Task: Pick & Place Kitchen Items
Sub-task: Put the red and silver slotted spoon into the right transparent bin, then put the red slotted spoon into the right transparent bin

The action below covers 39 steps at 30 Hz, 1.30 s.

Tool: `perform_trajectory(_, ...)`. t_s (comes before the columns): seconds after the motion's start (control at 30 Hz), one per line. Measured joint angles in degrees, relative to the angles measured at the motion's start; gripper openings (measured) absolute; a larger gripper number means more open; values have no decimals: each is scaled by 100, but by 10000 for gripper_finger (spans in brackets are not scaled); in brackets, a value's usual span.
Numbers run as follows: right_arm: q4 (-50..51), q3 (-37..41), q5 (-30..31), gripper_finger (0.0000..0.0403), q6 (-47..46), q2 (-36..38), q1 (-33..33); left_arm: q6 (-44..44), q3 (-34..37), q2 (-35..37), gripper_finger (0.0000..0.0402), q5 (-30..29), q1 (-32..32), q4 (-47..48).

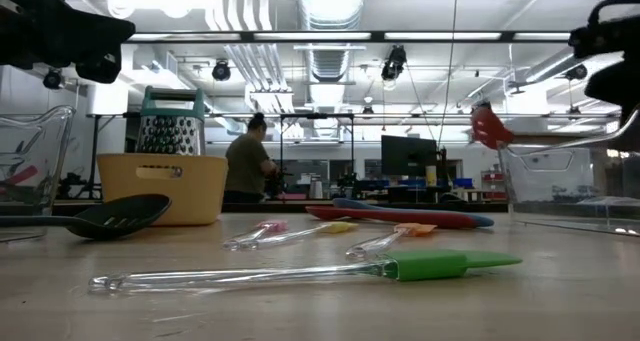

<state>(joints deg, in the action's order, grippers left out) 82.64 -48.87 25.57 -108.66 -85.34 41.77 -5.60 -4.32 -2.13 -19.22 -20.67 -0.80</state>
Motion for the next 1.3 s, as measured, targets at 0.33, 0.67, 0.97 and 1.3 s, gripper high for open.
perform_trajectory(0.33,-243,106,-674,100,58,-2,1,2,0,0,19,0,0,0)
perform_trajectory(0.67,-30,-229,-417,166,63,2,1,2,0,0,19,0,0,0)
perform_trajectory(0.97,-362,-1137,1406,200,947,7,-49,2,0,0,19,0,0,0)
perform_trajectory(1.3,-1220,-1952,1768,203,3099,-693,-947,1,0,0,19,0,0,0)
